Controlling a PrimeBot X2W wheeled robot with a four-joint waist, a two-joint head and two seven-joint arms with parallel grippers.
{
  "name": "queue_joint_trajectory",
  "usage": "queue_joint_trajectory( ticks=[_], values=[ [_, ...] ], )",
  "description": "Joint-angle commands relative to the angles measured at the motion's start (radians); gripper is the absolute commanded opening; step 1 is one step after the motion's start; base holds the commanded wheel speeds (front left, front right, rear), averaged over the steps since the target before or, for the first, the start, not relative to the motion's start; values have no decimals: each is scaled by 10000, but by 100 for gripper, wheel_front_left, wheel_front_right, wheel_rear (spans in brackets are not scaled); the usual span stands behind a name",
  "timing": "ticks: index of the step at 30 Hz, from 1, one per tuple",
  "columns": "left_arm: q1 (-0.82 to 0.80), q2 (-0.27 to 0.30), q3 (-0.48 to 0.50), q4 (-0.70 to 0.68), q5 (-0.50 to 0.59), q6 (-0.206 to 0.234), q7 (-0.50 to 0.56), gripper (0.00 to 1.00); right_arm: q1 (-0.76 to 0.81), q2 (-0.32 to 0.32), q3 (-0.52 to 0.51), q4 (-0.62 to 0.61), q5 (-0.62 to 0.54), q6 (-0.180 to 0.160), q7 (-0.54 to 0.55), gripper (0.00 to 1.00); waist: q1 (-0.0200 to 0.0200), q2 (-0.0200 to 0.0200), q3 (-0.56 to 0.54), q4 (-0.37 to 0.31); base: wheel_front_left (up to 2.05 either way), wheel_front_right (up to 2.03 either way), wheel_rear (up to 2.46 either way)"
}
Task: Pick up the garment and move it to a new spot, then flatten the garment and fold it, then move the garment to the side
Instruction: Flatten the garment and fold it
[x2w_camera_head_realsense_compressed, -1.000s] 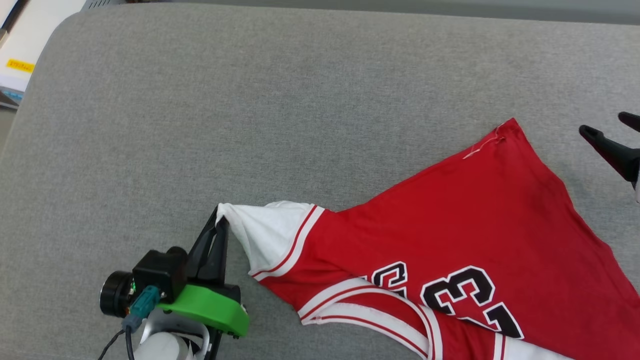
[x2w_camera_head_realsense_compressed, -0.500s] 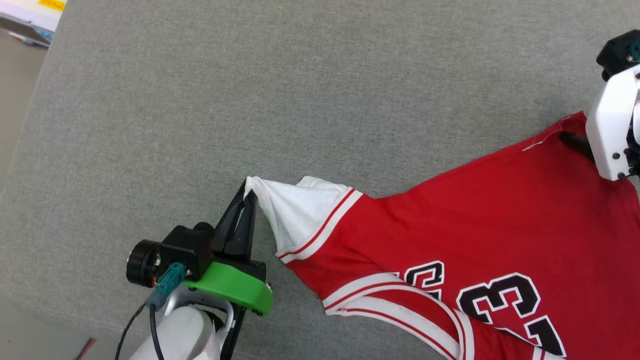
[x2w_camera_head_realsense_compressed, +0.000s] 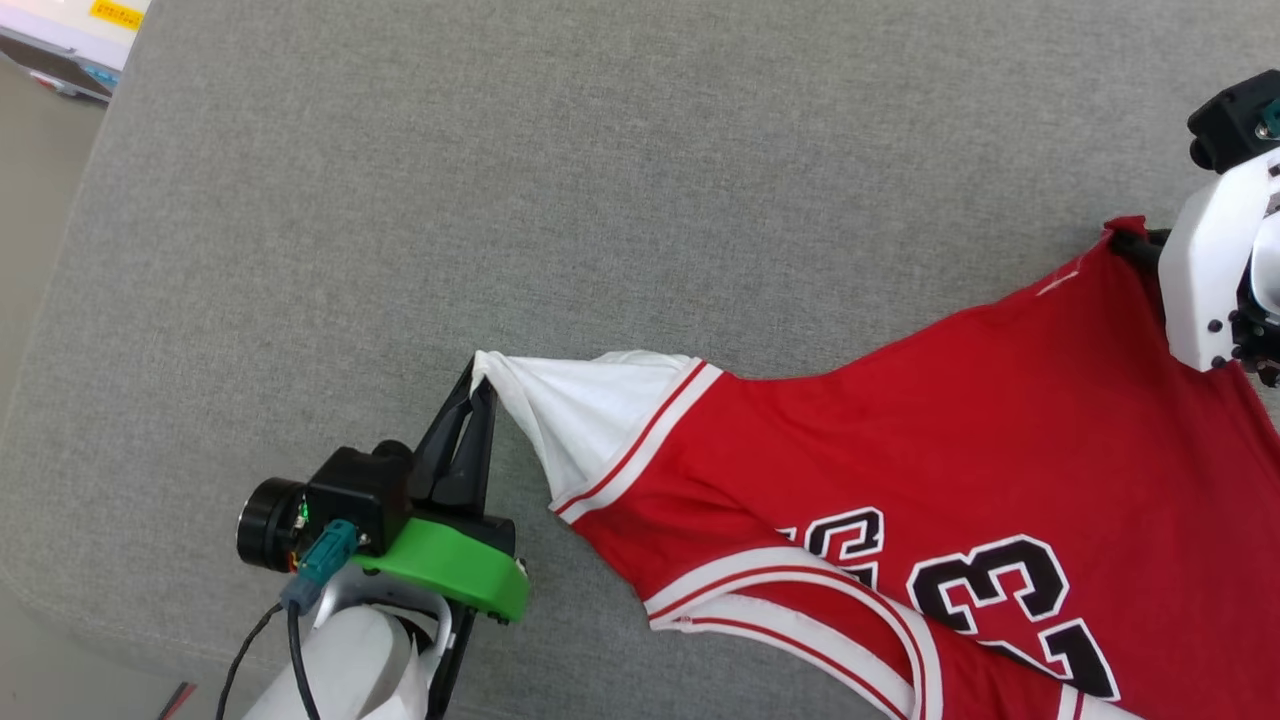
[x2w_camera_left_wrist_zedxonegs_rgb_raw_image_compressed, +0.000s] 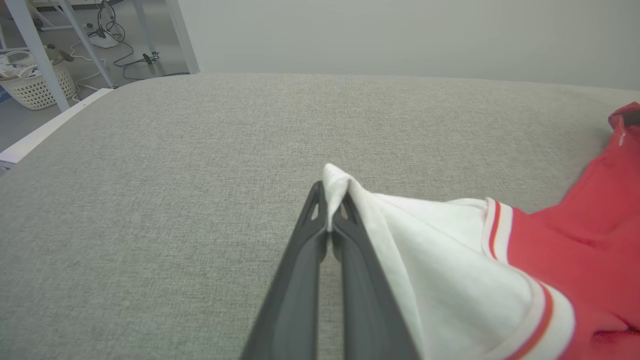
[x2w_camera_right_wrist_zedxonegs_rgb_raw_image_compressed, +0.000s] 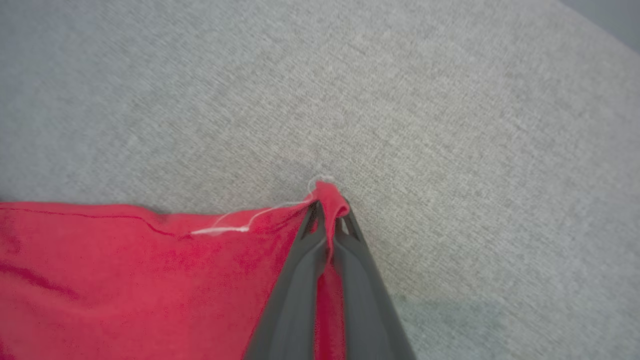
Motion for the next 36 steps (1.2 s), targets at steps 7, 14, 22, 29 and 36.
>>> queue_joint_trajectory(
  ticks=[7,14,22,29,36],
  values=[
    [-324,651,368,-239,259,-90,-25,0,192,-640,-44,-932,527,2,-2174,0,-1,0,-1361,-734,0,0,0],
    [-1594,1342,724,-659,410,-429,373,0,258,-1046,-405,-1928,803,2,-3237,0,-1,0,-1791,-1277,0,0,0],
    [-4922,1701,966,-886,656,-1167,1358,0,-724,-1004,-1287,-2311,307,2,-3619,0,-1,0,-1058,-1770,0,0,0],
    [-9360,1524,821,580,1014,-2347,1944,0,-3144,-415,-2379,-1709,-864,2,-3701,0,-1,0,222,-1969,0,0,0],
    [-13715,1149,513,2600,1346,-2860,2142,0,-6447,512,-2839,-459,-2172,2,-3623,0,-1,0,1283,-2122,0,0,0]
  ],
)
